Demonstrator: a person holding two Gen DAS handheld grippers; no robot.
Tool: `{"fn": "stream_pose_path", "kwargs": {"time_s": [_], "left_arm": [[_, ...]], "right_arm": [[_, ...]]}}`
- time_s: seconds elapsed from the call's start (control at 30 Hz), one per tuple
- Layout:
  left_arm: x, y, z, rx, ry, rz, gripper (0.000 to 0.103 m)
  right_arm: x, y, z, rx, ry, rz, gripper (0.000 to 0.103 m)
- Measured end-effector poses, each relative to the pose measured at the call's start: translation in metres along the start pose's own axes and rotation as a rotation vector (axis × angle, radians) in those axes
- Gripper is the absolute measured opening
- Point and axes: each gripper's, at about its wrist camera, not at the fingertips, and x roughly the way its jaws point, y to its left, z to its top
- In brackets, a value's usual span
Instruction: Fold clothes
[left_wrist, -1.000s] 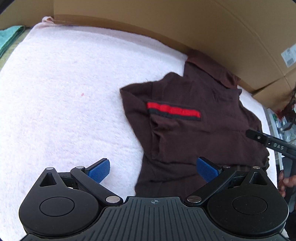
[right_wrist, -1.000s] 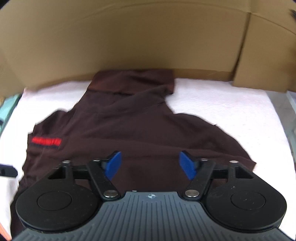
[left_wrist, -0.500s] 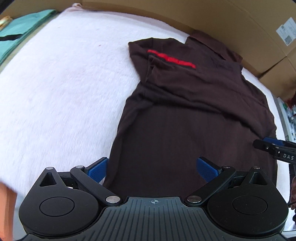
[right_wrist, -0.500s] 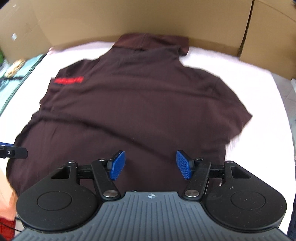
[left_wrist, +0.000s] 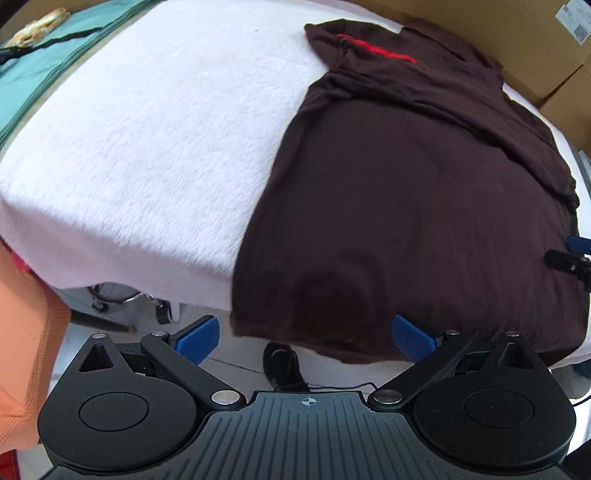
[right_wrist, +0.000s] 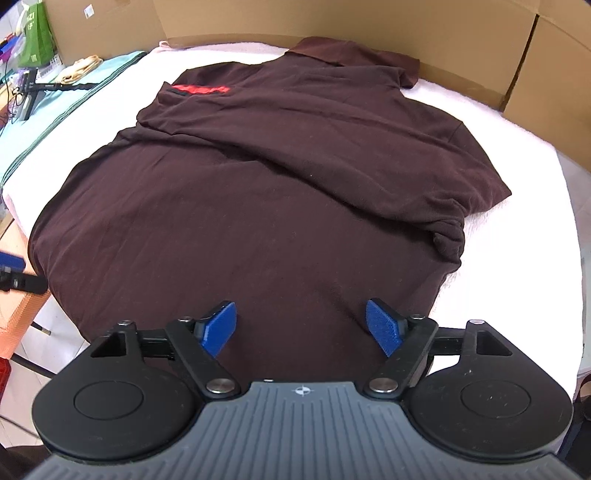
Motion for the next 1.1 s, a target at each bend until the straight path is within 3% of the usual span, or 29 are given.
{"fn": "stream_pose_path", "kwargs": {"time_s": [0.2,0.33,0.43,0.53,0.6,0.7,0.93,1.1], "left_arm": [[0.005,0.032,-0.004,-0.008,-0.041,-0.09,0.103],[0.01,0.045,0.001,-0.004,-0.047,-0.151,0.098],[0.013,0.047,0.006,0.009,-0.046,-0.196,0.086],[0.009,0.043,0.007,0.044,-0.053,-0.234,0.057],[0.005,0.036,0.006,0.083,-0.058,-0.218,0.02],[0.0,0.032,0.005,0.119,-0.06,-0.2,0.003],[-0.015,0.032,0.011,0.12,-0.068,-0.221,0.001],[-0.02,0.027,0.017,0.128,-0.065,-0.228,0.001]], "right_arm": [[0.009,0.012,0.003,-0.023,0.019,-0.022,0.096],[0.01,0.012,0.008,-0.01,0.039,-0.023,0.096],[0.005,0.012,0.016,0.024,0.02,0.001,0.088],[-0.003,0.017,0.032,0.048,-0.028,0.051,0.079],[-0.006,0.028,0.047,0.027,-0.062,0.072,0.079],[-0.003,0.045,0.069,0.001,-0.091,0.114,0.079],[0.024,0.09,0.135,-0.095,-0.116,0.221,0.079],[0.054,0.127,0.199,-0.115,-0.134,0.212,0.079]]}}
